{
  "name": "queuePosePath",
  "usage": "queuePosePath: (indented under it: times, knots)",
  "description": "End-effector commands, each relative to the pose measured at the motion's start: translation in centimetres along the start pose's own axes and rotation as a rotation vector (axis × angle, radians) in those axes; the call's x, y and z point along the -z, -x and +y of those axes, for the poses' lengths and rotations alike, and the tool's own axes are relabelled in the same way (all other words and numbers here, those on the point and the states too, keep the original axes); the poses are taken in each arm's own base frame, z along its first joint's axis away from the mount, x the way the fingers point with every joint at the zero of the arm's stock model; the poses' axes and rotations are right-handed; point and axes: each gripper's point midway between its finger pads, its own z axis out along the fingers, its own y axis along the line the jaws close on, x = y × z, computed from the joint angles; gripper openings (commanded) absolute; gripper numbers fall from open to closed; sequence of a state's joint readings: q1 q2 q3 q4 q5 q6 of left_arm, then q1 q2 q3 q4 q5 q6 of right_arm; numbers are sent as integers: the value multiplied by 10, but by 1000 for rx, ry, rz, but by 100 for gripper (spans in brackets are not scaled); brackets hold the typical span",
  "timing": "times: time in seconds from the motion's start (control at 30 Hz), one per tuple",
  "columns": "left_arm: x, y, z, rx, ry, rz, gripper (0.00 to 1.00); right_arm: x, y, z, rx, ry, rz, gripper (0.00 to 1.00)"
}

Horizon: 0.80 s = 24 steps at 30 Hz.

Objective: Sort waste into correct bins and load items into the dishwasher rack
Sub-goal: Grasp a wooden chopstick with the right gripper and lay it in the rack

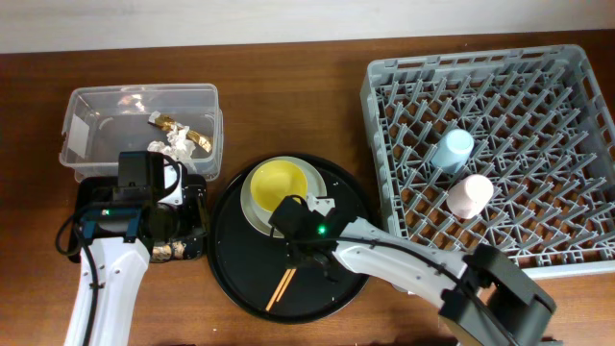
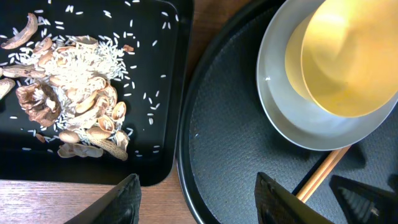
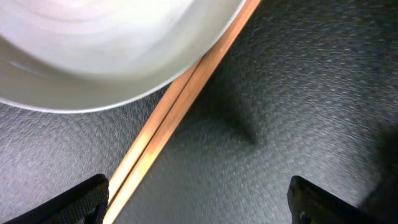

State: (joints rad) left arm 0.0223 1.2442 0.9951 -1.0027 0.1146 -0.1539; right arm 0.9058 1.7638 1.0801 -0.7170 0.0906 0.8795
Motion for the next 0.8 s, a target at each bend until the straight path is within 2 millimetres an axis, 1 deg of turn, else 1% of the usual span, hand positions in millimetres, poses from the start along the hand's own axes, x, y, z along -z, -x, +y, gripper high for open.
queuePosePath:
  times: [0.0, 0.07, 0.13, 0.23, 0.3, 0.37, 0.43, 0.5, 0.57, 0.63, 0.67, 0.73, 0.77]
  knots:
    - [4, 3, 2, 13, 6, -17, 58, -11, 4, -4, -23, -25, -15, 93]
    - [4, 2, 2, 13, 6, -16, 58, -15, 1, -6, -29, -39, -4, 92]
    - [4, 2, 2, 13, 6, -16, 58, -26, -5, -12, -77, -73, 23, 92]
    - [4, 2, 2, 13, 6, -15, 58, -36, -11, -16, -73, -103, 49, 92]
    - [4, 2, 2, 13, 6, -15, 58, -38, -14, -19, -72, -117, 61, 92]
    - [4, 2, 2, 13, 6, -15, 58, -35, -17, -25, -79, -142, 73, 93]
    - [4, 2, 2, 13, 6, -15, 58, -22, -11, -30, -93, -136, 67, 94]
    - [4, 2, 2, 13, 6, -15, 58, -4, 1, -35, -113, -112, 44, 94]
    - [4, 2, 2, 13, 6, -15, 58, 21, 14, -41, -139, -69, 2, 95]
    - [4, 2, 2, 13, 6, -15, 58, 40, 20, -51, -137, -53, -19, 95]
    - [4, 2, 2, 13, 6, -15, 58, 43, 19, -59, -152, -68, -7, 95]
    - [4, 2, 2, 13, 6, -15, 58, 38, 15, -61, -150, -78, 13, 95]
    - [4, 2, 2, 13, 6, -14, 58, 34, 10, -60, -150, -73, 40, 95]
